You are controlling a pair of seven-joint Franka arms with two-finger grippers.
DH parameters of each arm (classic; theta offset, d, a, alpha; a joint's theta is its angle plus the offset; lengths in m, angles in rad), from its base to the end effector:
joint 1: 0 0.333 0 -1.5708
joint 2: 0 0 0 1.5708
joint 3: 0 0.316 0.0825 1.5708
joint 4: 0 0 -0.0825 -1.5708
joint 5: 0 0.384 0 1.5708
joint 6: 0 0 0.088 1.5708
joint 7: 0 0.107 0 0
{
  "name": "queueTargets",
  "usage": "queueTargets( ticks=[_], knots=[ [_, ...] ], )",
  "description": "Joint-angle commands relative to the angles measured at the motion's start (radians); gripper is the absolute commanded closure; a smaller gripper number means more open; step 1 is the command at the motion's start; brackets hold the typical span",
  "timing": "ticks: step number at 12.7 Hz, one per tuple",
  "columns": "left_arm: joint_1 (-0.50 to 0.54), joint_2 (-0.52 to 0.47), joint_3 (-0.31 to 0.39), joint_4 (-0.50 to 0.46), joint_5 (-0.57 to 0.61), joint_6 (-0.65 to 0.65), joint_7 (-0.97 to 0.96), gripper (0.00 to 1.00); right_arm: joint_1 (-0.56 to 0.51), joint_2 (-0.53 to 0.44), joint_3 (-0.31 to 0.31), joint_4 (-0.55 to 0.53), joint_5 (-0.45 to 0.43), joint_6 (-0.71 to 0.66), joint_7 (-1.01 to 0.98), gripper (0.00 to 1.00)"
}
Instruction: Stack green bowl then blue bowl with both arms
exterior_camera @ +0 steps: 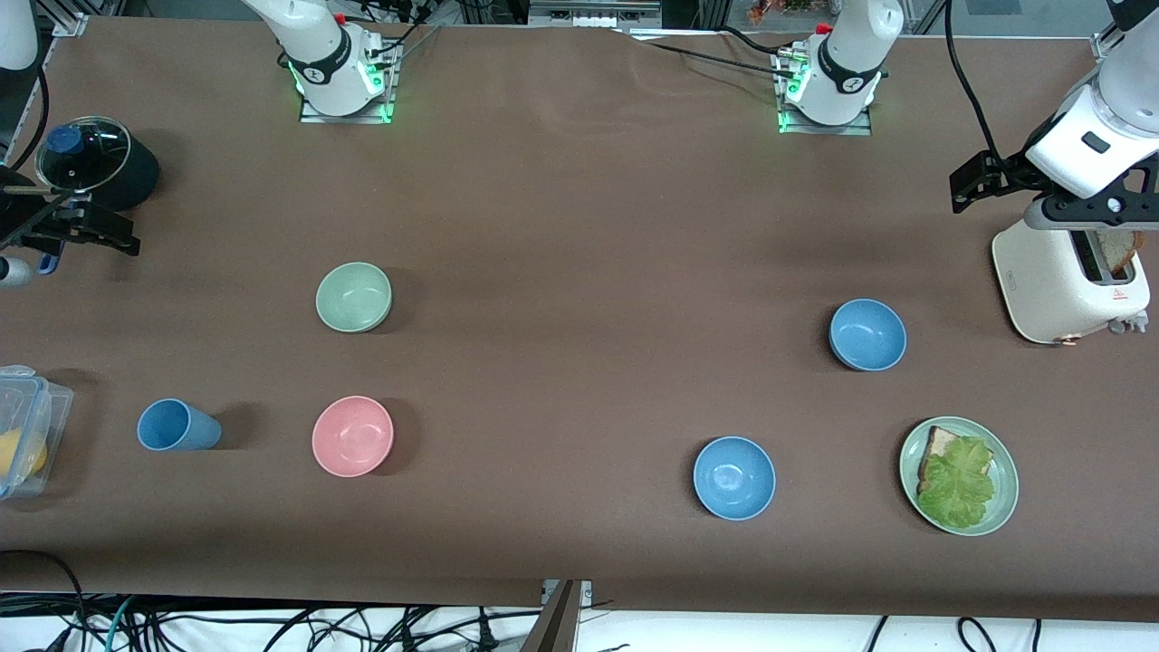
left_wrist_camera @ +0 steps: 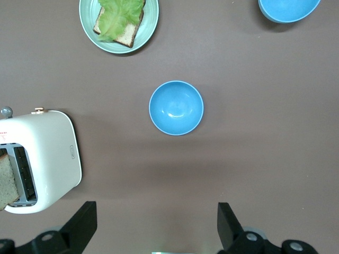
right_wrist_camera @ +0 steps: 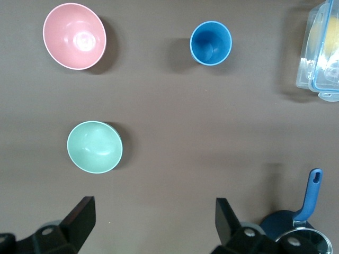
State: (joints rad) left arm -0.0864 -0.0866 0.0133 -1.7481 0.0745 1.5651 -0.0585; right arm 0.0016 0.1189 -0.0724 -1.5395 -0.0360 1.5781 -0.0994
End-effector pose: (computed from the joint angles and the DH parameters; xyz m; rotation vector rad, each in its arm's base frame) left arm 0.5213 -0.0299 0.5876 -3.0588 0.0273 0.1399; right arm 0.5866 -0.0431 0.5721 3.1009 0.0472 -0.1295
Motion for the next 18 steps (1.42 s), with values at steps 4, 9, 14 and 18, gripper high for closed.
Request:
queueTargets(
  ticks=[4, 9, 14, 18],
  knots=[
    [0.000, 0.007, 0.002, 0.038, -0.018, -0.037, -0.004, 0.00, -0.008, 0.004, 0.005, 0.016, -0.015, -0.003, 0.015, 0.00],
    [-0.001, 0.007, 0.000, 0.038, -0.018, -0.042, -0.004, 0.00, -0.008, 0.005, 0.005, 0.018, -0.013, -0.003, 0.017, 0.00],
    [0.000, 0.007, 0.002, 0.038, -0.018, -0.042, -0.004, 0.00, -0.009, 0.005, 0.002, 0.018, -0.012, -0.003, 0.018, 0.00],
    [0.000, 0.007, 0.002, 0.039, -0.018, -0.042, -0.006, 0.00, -0.011, 0.005, 0.002, 0.018, -0.010, -0.003, 0.030, 0.00]
  ],
)
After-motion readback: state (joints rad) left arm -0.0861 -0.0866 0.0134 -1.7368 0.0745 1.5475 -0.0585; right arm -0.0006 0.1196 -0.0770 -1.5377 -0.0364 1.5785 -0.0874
